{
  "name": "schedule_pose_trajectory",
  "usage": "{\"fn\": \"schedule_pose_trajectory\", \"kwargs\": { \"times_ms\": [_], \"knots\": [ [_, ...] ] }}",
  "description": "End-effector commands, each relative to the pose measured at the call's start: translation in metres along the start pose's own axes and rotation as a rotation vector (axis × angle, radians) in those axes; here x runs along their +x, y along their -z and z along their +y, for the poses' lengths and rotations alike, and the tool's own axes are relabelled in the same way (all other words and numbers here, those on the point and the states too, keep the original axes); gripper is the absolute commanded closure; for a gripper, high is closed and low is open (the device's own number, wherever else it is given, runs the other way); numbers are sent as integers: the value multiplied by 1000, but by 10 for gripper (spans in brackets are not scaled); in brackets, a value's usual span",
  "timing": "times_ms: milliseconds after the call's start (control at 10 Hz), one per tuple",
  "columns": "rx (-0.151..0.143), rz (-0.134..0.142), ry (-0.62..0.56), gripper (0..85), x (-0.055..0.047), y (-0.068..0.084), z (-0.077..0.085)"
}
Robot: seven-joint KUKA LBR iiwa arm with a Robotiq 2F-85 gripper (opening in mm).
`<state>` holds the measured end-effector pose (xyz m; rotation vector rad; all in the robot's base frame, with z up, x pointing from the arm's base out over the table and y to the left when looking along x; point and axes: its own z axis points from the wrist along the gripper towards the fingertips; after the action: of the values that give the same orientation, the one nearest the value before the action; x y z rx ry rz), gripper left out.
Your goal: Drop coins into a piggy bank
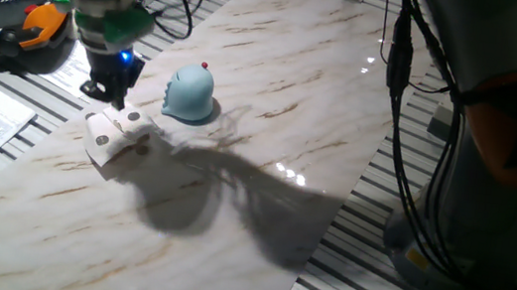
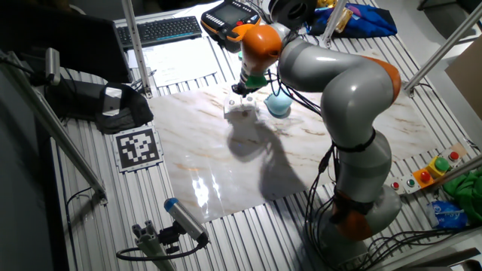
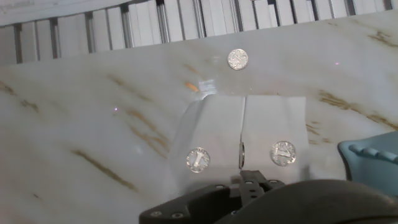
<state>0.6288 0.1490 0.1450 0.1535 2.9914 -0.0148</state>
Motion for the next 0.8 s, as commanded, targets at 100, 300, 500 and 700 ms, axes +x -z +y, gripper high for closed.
{"fn": "schedule_pose_trajectory", "kwargs": {
  "times_ms": [100, 300, 500, 700],
  "knots": [
    [11, -19, 13, 850, 4, 10, -2],
    [14, -19, 38, 850, 14, 8, -8],
    [17, -25, 43, 850, 13, 6, -9],
    [12, -40, 39, 850, 13, 6, -9]
  ]
}}
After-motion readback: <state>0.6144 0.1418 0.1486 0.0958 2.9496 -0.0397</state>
